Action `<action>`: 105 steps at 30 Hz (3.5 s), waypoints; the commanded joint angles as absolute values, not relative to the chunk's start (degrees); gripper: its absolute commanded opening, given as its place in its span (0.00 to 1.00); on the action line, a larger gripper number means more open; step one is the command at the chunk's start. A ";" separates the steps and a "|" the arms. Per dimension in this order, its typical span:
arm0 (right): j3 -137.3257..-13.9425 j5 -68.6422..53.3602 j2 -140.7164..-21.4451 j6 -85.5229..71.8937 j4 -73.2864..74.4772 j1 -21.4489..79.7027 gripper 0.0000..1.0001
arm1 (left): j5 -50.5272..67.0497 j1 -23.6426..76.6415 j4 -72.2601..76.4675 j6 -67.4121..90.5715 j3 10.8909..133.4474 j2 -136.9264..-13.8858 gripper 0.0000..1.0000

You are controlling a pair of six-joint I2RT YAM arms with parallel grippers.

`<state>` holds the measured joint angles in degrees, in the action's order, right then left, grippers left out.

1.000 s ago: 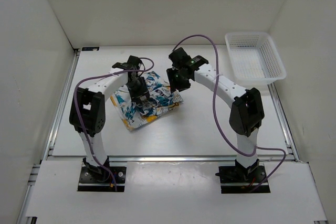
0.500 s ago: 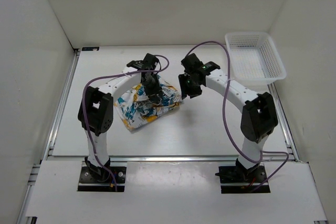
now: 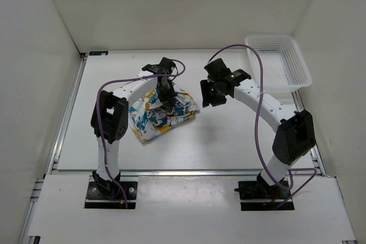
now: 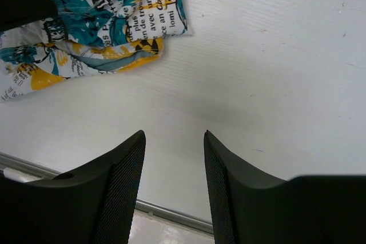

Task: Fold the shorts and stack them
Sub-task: Fold the shorts

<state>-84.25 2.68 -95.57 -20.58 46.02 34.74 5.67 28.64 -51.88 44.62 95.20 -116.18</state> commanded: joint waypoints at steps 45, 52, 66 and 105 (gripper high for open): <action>-80.59 -32.07 -108.62 -24.43 23.21 39.81 0.99 | -1.85 9.93 -58.18 34.64 73.92 -91.14 0.93; -83.67 -31.46 -117.33 -24.96 19.09 40.87 0.84 | -2.37 4.31 -60.64 32.26 76.90 -88.16 0.93; -71.04 -27.78 -109.69 -25.23 14.58 35.34 0.00 | 5.62 10.35 -60.12 27.95 75.76 -87.01 0.94; -64.95 -16.79 -97.65 -18.81 24.35 29.27 0.89 | 3.34 29.36 -47.20 44.21 74.09 -100.55 0.98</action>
<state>-64.71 -17.45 -99.81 -19.88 23.75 29.23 5.48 29.58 -47.05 43.11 74.22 -104.42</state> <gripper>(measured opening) 0.888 0.984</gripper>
